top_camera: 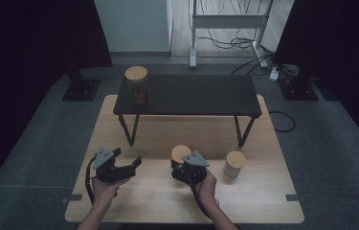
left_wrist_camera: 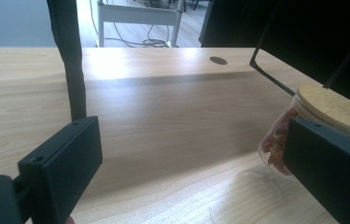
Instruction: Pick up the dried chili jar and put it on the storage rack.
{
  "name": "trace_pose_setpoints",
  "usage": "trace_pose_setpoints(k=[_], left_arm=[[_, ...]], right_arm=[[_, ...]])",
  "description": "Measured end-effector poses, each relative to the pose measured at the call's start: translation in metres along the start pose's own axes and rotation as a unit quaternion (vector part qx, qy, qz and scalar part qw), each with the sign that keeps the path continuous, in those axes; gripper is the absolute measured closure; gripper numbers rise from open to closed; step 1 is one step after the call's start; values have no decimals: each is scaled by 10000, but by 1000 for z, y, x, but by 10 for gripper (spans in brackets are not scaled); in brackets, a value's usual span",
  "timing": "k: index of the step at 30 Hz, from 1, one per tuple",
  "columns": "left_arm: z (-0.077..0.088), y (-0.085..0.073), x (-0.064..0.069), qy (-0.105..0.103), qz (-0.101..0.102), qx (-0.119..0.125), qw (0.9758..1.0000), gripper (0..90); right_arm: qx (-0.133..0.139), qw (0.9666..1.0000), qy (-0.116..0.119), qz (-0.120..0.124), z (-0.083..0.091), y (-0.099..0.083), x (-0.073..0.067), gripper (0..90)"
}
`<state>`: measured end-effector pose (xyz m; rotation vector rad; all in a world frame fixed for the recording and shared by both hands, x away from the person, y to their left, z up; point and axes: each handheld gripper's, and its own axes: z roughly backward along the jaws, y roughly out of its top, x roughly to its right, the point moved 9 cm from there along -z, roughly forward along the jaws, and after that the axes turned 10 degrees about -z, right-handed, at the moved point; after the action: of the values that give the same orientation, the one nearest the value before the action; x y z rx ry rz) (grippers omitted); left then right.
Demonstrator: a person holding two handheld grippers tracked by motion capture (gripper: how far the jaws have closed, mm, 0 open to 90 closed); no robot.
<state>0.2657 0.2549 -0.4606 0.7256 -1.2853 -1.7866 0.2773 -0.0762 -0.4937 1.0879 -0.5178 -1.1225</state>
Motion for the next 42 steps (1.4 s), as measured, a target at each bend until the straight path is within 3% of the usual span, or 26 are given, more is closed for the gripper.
trace_pose_setpoints(k=[18, 42], left_arm=[[-1, 0, 1, -22, 8, -13, 10000, 45], [-2, -1, 2, -28, 7, -21, 10000, 45]], right_arm=[[112, 9999, 40, -29, 15, 4, 4, 252], [287, 9993, 153, 208, 30, 12, 3, 252]])
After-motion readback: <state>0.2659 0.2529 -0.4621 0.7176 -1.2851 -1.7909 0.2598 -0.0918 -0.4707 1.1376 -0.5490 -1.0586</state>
